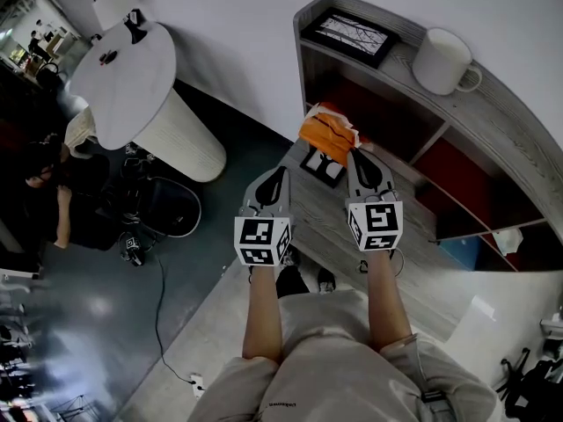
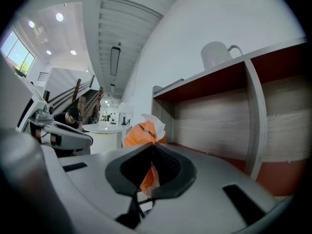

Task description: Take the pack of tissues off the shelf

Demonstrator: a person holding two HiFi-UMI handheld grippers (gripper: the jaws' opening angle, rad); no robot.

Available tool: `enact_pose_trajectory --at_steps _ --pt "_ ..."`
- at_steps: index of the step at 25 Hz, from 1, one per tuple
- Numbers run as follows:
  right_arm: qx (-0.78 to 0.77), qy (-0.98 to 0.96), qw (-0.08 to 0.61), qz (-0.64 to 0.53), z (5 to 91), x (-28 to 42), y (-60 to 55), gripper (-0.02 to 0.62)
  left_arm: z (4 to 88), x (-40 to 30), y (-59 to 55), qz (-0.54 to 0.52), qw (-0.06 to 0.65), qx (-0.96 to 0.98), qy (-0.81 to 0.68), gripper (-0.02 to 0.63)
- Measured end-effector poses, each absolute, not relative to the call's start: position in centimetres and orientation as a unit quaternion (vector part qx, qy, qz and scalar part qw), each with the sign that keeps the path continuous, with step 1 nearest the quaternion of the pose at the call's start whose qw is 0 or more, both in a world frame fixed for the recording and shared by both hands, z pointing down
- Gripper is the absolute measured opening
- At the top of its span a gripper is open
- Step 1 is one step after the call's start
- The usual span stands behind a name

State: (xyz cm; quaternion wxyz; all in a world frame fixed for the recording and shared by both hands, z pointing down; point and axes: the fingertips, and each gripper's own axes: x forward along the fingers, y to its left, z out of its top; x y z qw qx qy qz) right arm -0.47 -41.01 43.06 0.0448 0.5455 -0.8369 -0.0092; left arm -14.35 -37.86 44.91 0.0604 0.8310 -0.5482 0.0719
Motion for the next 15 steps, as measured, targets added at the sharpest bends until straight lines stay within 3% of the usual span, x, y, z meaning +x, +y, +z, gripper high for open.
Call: enact_pose_trajectory --at_steps 15 --pt "0.479 -0.875 0.071 0.013 48.0 -5.6 -38.7 0.021 47.4 -21.5 -33.2 0.076 0.068 0.773 -0.626 0.011"
